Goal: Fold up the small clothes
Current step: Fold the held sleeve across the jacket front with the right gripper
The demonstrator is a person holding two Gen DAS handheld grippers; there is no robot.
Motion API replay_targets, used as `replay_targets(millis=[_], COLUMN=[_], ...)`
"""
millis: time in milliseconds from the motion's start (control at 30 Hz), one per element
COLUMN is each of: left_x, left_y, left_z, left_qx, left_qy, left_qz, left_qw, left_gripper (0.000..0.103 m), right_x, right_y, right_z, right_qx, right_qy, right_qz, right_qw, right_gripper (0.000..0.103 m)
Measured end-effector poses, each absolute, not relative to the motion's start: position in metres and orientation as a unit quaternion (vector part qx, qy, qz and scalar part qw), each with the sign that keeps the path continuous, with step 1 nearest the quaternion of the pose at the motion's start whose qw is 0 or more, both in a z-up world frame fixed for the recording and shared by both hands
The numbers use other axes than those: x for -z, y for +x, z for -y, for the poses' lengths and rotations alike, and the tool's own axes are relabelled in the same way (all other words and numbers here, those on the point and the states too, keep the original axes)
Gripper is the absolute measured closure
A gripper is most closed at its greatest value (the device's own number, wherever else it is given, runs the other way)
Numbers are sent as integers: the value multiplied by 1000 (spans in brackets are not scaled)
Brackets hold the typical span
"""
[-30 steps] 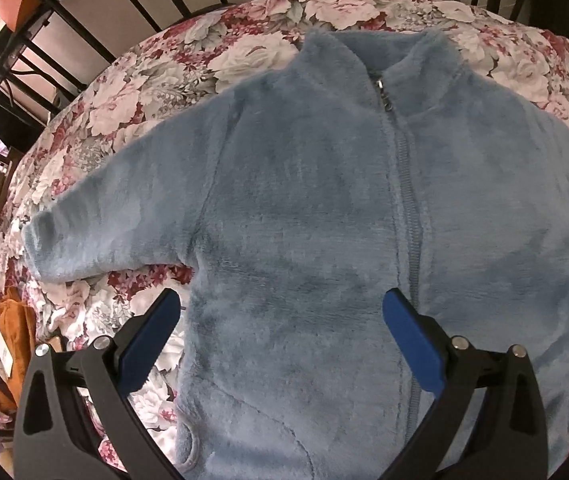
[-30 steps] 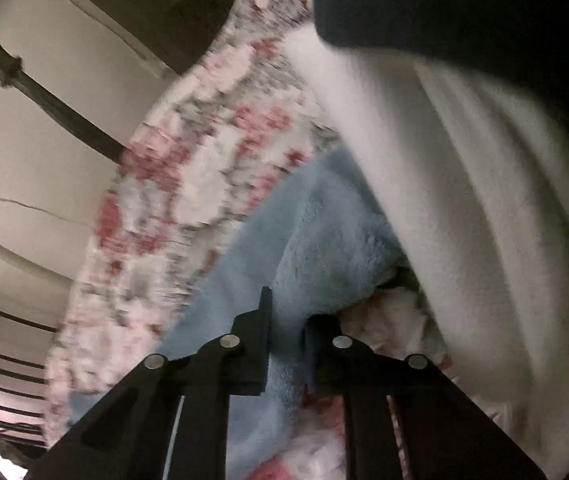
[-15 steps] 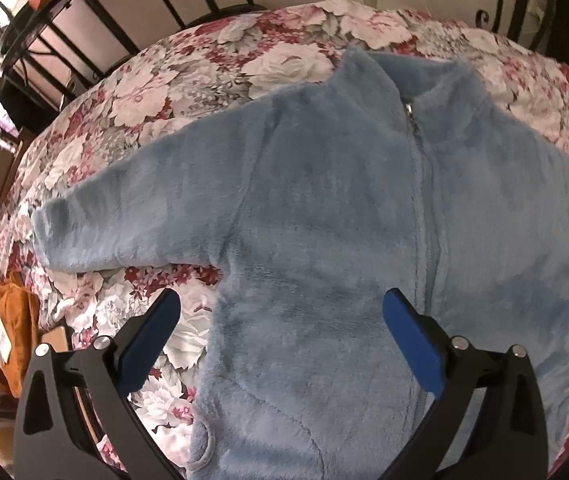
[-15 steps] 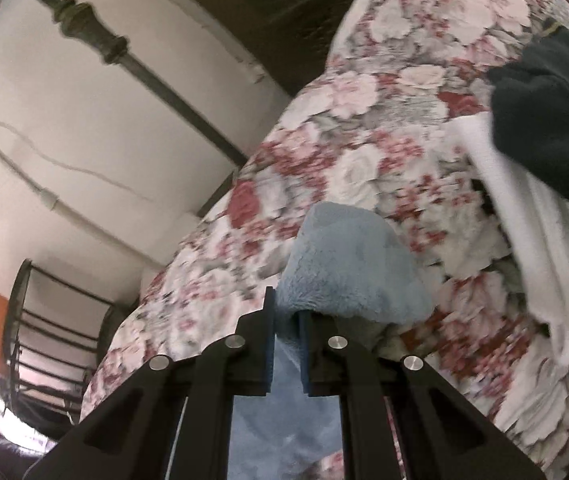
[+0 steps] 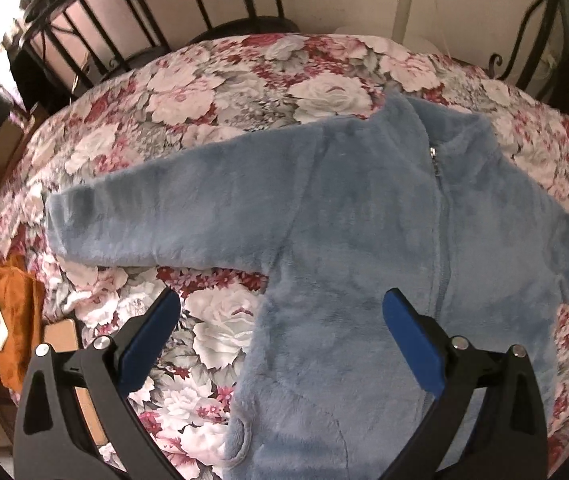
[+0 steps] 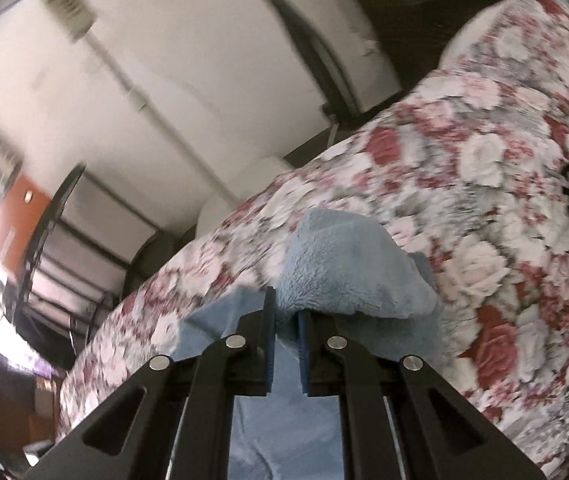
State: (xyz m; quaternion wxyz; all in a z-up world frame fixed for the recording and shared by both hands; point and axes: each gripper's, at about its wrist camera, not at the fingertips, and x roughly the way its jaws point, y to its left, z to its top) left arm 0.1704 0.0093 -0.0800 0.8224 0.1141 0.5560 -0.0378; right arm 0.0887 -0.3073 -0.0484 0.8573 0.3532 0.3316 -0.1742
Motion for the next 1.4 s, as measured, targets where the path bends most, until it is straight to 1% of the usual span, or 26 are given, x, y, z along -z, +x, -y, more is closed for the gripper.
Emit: replay_targets(millis=[233, 367, 467, 567, 633, 667, 700, 800, 900, 1000, 1100, 1267, 1333, 1400], left_x=[71, 69, 70, 73, 76, 77, 79, 82, 83, 83, 84, 89, 92, 94], left_y=[177, 182, 187, 191, 195, 197, 198, 199, 199, 198, 198, 200, 201, 201], left_z=[-35, -46, -53, -58, -59, -60, -61, -60, -59, -58, -58, -61, -63, -65], left_qx=[34, 27, 22, 15, 11, 10, 9, 5, 7, 5, 5, -5, -8, -10], left_qy=[75, 59, 48, 46, 44, 42, 41, 42, 43, 46, 47, 50, 49, 47], left_qz=[-557, -561, -564, -566, -570, -572, -573, -577, -578, -578, -578, -584, -588, -590], left_qw=[826, 825, 824, 823, 820, 819, 818, 816, 815, 815, 814, 810, 807, 806], left_gripper=[4, 4, 4, 4, 4, 4, 4, 4, 4, 4, 4, 4, 4, 4], right_x=[52, 66, 92, 127, 152, 161, 168, 157, 135, 118, 112, 146, 164, 179], right_y=[119, 135, 145, 151, 153, 153, 152, 145, 133, 122, 115, 116, 117, 119], right_z=[238, 202, 179, 155, 136, 130, 123, 114, 128, 155, 198, 244, 257, 261], right_qx=[120, 94, 74, 49, 25, 13, -3, -21, -47, -35, 8, 72, 87, 85], right_qy=[268, 210, 177, 140, 107, 98, 81, 43, 85, 140, 228, 352, 402, 443], right_qz=[-365, -388, -419, -468, -510, -525, -540, -529, -513, -498, -471, -480, -481, -479], right_qw=[883, 893, 888, 871, 853, 845, 838, 847, 853, 855, 852, 800, 774, 753], right_gripper=[93, 93, 93, 93, 85, 65, 50, 50, 47, 47, 47, 47, 51, 56])
